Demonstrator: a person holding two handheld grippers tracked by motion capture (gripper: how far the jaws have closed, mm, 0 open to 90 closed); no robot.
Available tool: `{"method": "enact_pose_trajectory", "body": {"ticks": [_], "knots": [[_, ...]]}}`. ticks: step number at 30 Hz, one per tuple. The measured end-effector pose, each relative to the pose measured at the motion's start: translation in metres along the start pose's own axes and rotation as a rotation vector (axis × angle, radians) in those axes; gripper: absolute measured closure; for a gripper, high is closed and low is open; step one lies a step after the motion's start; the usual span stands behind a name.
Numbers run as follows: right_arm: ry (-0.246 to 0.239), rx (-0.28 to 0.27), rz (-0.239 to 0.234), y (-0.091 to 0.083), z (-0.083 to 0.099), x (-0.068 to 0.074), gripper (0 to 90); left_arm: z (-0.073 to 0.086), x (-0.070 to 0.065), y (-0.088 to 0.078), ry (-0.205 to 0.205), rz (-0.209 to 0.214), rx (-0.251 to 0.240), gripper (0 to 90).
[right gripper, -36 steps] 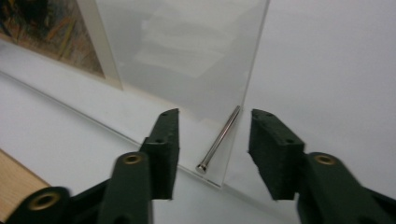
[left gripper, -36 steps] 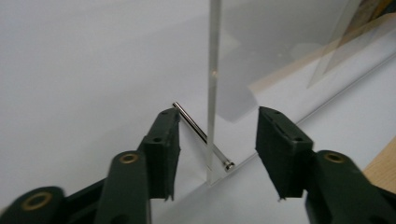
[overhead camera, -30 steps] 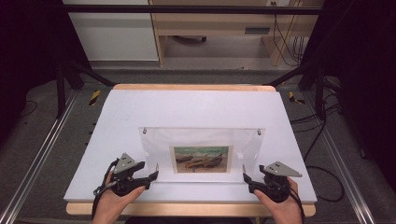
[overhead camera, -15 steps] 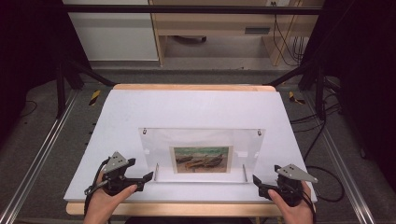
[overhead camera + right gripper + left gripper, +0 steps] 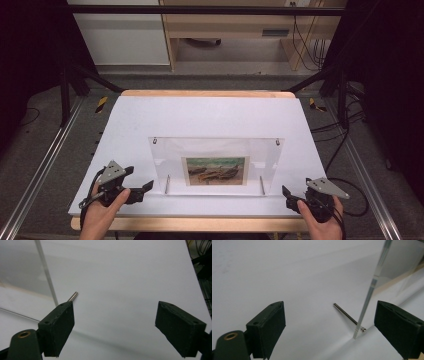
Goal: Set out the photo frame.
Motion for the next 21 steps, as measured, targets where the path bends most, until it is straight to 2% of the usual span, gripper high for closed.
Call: {"method": "enact_pose_trajectory", "body": {"ticks": [6, 9, 12, 15, 21], "knots": [[-0.015, 0.019, 0.041, 0.006, 0.001, -0.006, 16.0, 0.006, 0.016, 0.0, -0.013, -0.059, 0.023, 9.7], [-0.024, 0.033, 0.06, 0.012, 0.0, -0.01, 16.1, 0.009, 0.021, 0.005, -0.014, -0.091, 0.061, 10.1], [-0.028, 0.035, 0.072, 0.017, -0.004, -0.013, 16.5, 0.012, 0.023, 0.011, 0.009, -0.12, 0.119, 10.9], [-0.039, 0.055, 0.074, 0.024, -0.01, -0.016, 16.2, 0.011, 0.025, 0.018, 0.016, -0.117, 0.136, 10.9], [-0.066, 0.082, 0.078, 0.047, -0.023, -0.019, 15.7, -0.002, 0.039, 0.035, 0.059, -0.151, 0.155, 11.2]]}}
Point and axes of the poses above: each handheld gripper's, and its own axes: y roughly forward along the jaws, z roughly out of its underside, x roughly to its left, the point moved 4 cm from there along y, roughly forward along the jaws, and after that the axes turned 3 degrees about y, right-handed, at the moved point
